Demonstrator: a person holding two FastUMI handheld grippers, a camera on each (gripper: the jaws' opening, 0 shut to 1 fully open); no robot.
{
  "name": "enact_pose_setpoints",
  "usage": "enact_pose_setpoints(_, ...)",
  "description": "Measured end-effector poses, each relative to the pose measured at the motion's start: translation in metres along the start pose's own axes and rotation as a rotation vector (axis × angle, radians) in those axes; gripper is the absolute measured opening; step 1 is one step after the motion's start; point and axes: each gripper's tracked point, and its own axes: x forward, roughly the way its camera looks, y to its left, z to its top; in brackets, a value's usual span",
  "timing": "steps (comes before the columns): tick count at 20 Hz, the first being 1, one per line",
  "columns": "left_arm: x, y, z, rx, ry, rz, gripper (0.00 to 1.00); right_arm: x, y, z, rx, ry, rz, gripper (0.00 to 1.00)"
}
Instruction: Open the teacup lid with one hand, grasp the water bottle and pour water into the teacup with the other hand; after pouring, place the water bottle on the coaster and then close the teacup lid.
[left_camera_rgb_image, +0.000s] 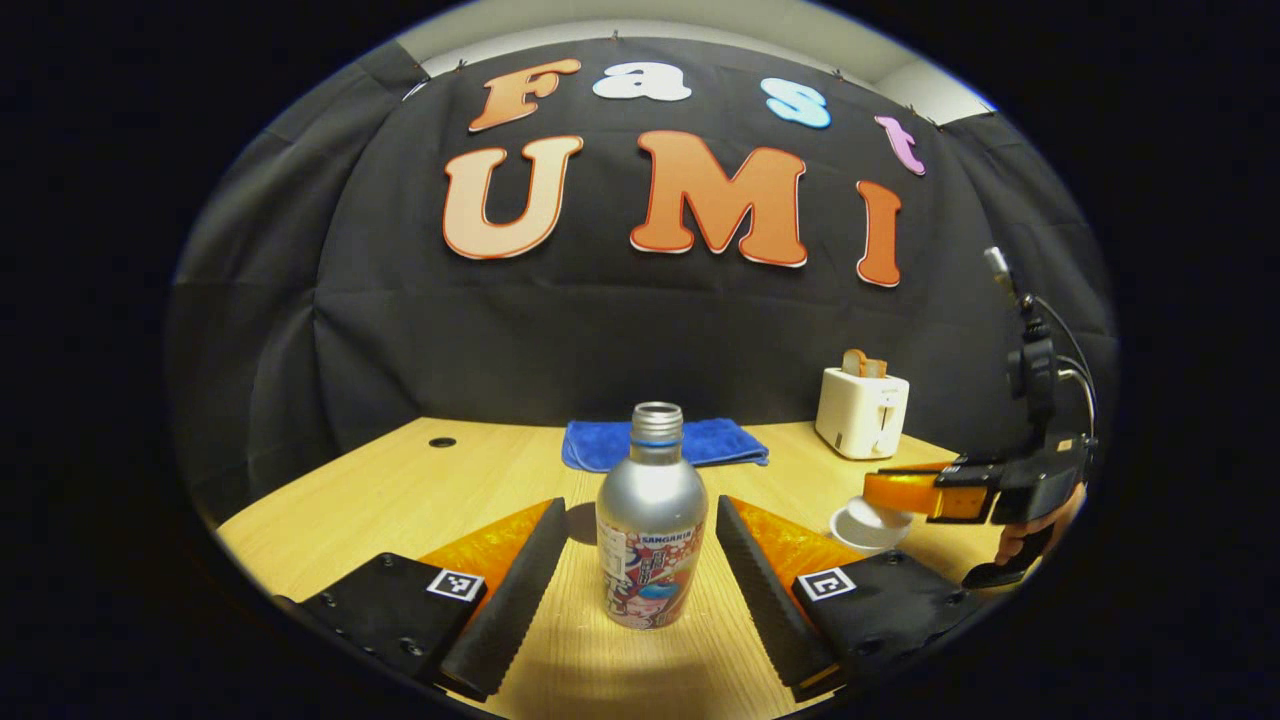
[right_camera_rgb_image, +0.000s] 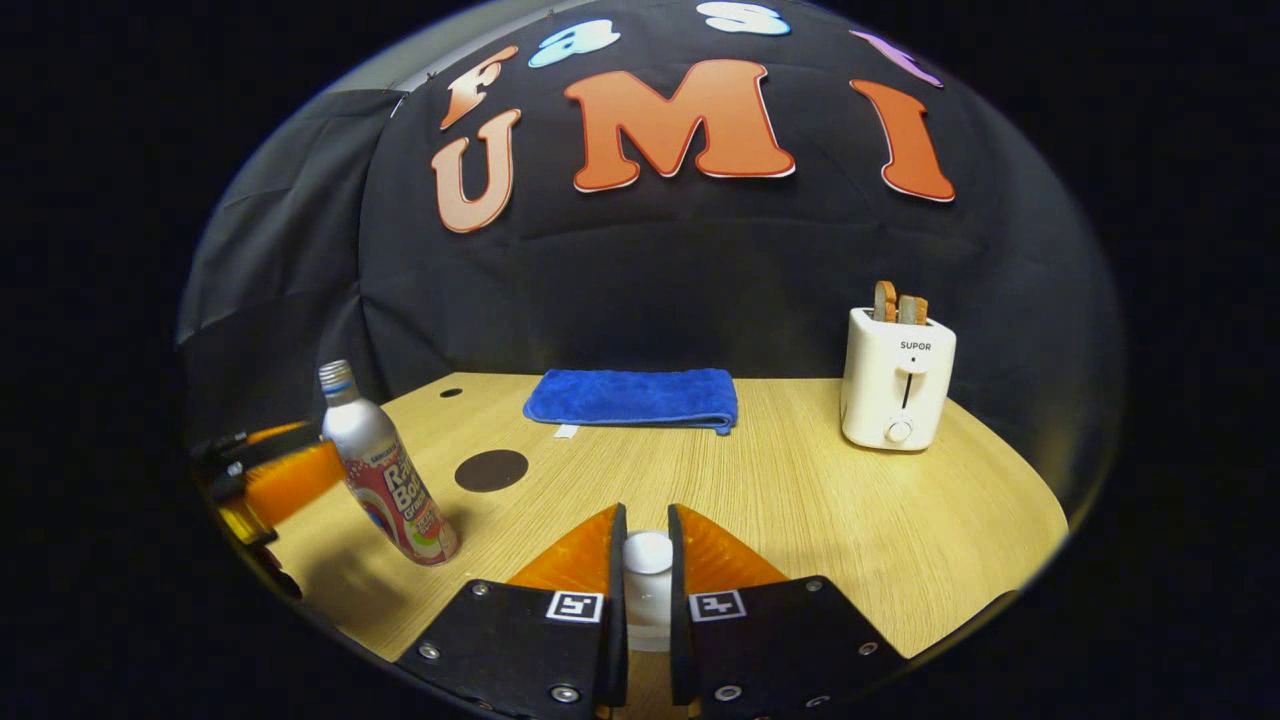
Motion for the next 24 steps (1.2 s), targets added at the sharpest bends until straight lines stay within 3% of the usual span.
enact_pose_setpoints(12, 0.044, -0.001, -0.048, -0.005, 0.145, 0.018, 0.98, -0.03, -0.018, 0.039, 0.019, -0.083, -0.02, 0.17)
enact_pose_setpoints(16, 0.047, -0.002, -0.045, 0.064, 0.139, 0.034, 0.85, -0.039, -0.029, 0.039, 0.023, -0.089, -0.041, 0.17)
enact_pose_setpoints(20, 0.052, -0.006, -0.034, 0.147, 0.136, 0.034, 0.84, -0.047, -0.043, 0.04, 0.035, -0.099, -0.062, 0.17)
enact_pose_setpoints(24, 0.06, -0.013, -0.023, 0.322, 0.13, 0.034, 0.84, -0.055, -0.06, 0.045, 0.045, -0.111, -0.085, 0.17)
